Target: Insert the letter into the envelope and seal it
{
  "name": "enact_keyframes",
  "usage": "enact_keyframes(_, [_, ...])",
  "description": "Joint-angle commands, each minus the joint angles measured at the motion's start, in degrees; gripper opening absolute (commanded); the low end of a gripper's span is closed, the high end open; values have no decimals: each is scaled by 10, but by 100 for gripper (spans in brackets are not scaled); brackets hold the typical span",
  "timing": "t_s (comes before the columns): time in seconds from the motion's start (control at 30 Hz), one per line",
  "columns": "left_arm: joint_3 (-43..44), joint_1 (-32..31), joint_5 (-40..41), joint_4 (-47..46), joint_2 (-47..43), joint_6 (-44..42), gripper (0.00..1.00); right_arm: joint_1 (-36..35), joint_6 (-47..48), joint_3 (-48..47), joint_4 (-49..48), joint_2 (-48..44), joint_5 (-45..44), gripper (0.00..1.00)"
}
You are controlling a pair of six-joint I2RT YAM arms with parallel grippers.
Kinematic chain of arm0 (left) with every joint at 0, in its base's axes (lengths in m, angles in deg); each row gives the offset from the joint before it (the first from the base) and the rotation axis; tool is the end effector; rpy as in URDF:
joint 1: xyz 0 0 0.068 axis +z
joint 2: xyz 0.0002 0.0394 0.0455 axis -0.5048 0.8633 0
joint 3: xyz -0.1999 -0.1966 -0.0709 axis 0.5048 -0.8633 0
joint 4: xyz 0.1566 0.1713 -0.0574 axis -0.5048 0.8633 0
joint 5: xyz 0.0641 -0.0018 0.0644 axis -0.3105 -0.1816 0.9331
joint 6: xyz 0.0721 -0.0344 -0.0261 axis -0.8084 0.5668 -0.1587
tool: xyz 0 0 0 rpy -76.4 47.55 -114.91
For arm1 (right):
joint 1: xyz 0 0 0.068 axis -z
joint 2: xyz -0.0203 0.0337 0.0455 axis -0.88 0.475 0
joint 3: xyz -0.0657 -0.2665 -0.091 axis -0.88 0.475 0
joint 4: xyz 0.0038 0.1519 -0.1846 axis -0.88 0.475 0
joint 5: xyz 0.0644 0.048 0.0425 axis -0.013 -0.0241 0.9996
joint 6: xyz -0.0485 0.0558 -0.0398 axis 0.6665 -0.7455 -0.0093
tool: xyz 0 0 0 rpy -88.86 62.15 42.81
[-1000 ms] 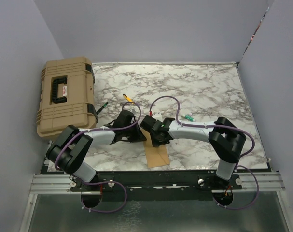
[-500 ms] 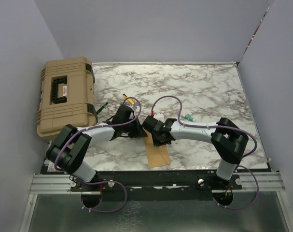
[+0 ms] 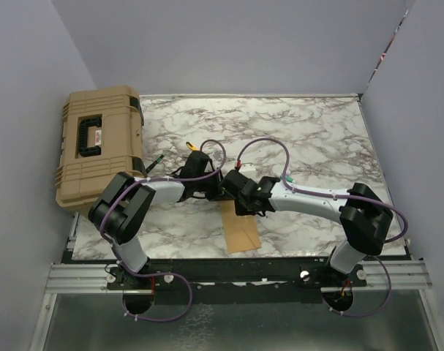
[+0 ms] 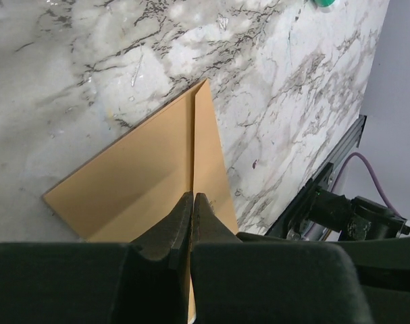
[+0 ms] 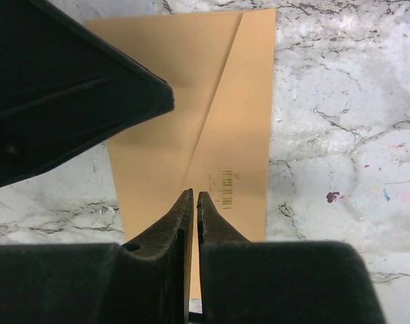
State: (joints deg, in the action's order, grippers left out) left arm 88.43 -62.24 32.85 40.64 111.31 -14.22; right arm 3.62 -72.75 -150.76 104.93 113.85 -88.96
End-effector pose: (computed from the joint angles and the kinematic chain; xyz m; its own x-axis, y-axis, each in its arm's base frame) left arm 0.2650 -0.2098 0.1609 -0.9569 -0.1367 -0.2562 0.1185 0.6217 -0.7743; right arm 0.1900 0.2596 0.1955 -0.8668 -0.0944 -0.4896 -0.1554 0.9842 0.0854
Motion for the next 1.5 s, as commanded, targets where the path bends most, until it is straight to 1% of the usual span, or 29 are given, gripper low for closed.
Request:
enact_keyframes(0.0, [32, -12, -37, -41, 36, 11, 2, 2, -21, 6, 9, 10, -23, 10])
enact_keyframes(0.4, [41, -57, -26, -65, 85, 21, 0, 13, -31, 46, -45, 15, 6, 9])
enact_keyframes(0.47, [30, -57, -14, -63, 86, 19, 0, 13, -30, 48, -55, 17, 5, 9])
enact_keyframes(0.6, [12, -57, 24, -23, 89, -2, 0, 13, -15, 45, -75, 30, 9, 9])
enact_keyframes(0.77, [-10, -50, 48, 8, 97, 3, 0, 13, -2, 33, -84, 64, 9, 7])
enact_keyframes(0.97, [-31, -45, 49, 7, 104, 2, 0, 13, 16, 21, -95, 93, 16, 8])
enact_keyframes(1.07, [-46, -38, 38, -10, 110, 11, 0, 13, 19, 17, -89, 109, 11, 9])
enact_keyframes(1.13, [-56, -31, 30, -23, 113, 19, 0, 13, 21, 21, -92, 114, 12, 12])
enact_keyframes(1.3, [-77, -12, 3, -52, 120, 41, 0, 13, 37, 45, -125, 115, 25, 26])
enact_keyframes(1.37, [-85, -5, -6, -67, 123, 52, 0, 13, 43, 53, -132, 114, 32, 28])
enact_keyframes(1.47, [-92, 3, -10, -75, 125, 61, 0, 13, 61, 54, -120, 119, 45, 27])
